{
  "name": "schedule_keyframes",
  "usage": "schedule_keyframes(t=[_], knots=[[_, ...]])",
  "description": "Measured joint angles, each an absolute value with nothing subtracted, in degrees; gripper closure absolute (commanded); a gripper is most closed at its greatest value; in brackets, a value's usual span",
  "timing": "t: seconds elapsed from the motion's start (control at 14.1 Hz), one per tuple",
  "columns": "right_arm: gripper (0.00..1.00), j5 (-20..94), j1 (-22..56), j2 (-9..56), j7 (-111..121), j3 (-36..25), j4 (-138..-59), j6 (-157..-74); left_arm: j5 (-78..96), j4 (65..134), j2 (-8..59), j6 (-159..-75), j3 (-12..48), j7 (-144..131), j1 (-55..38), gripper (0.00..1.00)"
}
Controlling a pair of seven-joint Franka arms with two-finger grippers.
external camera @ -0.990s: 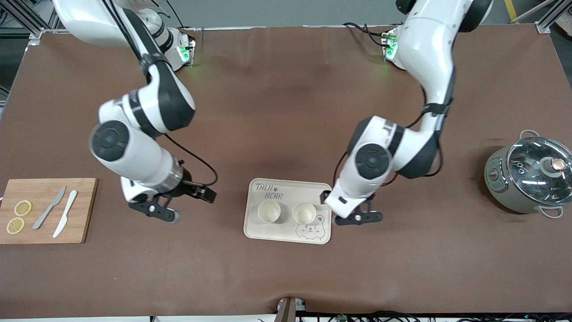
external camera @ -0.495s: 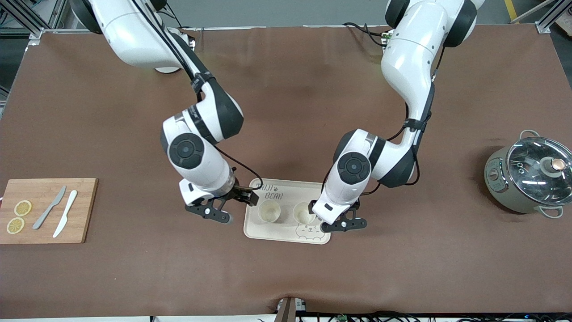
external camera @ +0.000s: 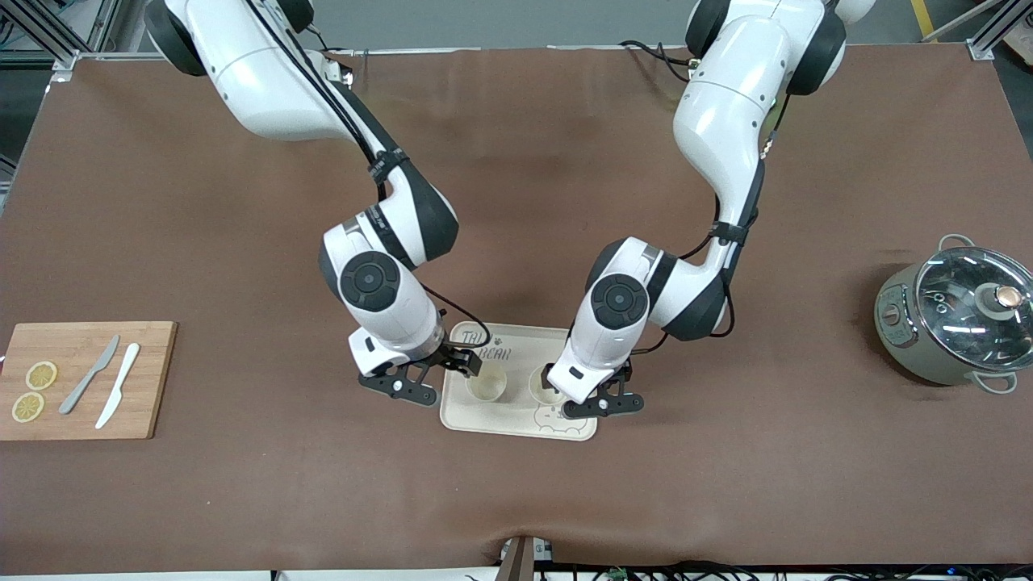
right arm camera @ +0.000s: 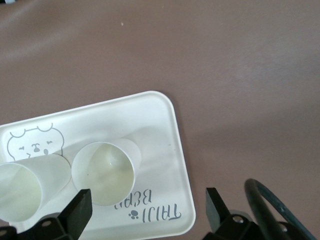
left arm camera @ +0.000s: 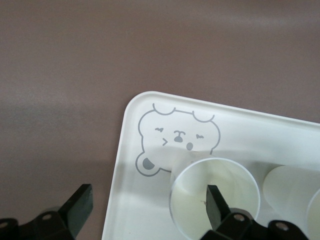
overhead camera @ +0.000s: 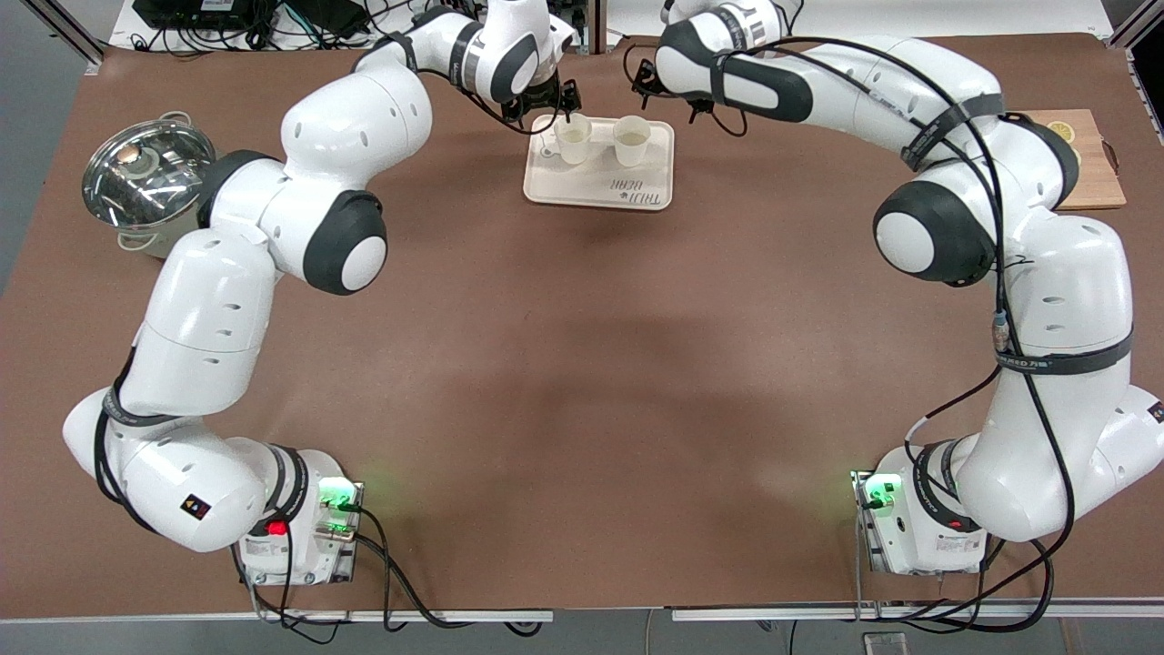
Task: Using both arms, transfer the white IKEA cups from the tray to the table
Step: 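Lower both grippers around the white cups on the tray, then close the left gripper and the right gripper on the cups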
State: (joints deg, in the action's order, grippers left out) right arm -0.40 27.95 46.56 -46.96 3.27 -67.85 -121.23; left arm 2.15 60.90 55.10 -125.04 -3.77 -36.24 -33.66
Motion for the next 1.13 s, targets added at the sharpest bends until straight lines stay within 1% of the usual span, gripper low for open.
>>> schedule_keyframes(t=[0.35,0.57,0.78,1.13], knots=[[0.00,-2.9,28.4,48.7,-47.0,3.2,-67.8,-123.7,2.2,60.8,56.2,-127.6,-3.7,-36.2,-34.4,0.00],[0.00,-3.3,28.5,50.2,-47.0,3.1,-67.8,-126.6,2.2,60.8,57.3,-130.7,-4.0,-36.3,-35.1,0.00],[0.00,-3.4,29.0,51.6,-47.0,3.1,-67.8,-128.3,2.2,60.8,57.7,-131.4,-4.2,-36.3,-35.1,0.00],[0.00,-3.7,29.4,52.5,-47.0,3.1,-67.8,-128.9,2.2,60.8,58.3,-133.6,-4.2,-39.1,-35.1,0.00]])
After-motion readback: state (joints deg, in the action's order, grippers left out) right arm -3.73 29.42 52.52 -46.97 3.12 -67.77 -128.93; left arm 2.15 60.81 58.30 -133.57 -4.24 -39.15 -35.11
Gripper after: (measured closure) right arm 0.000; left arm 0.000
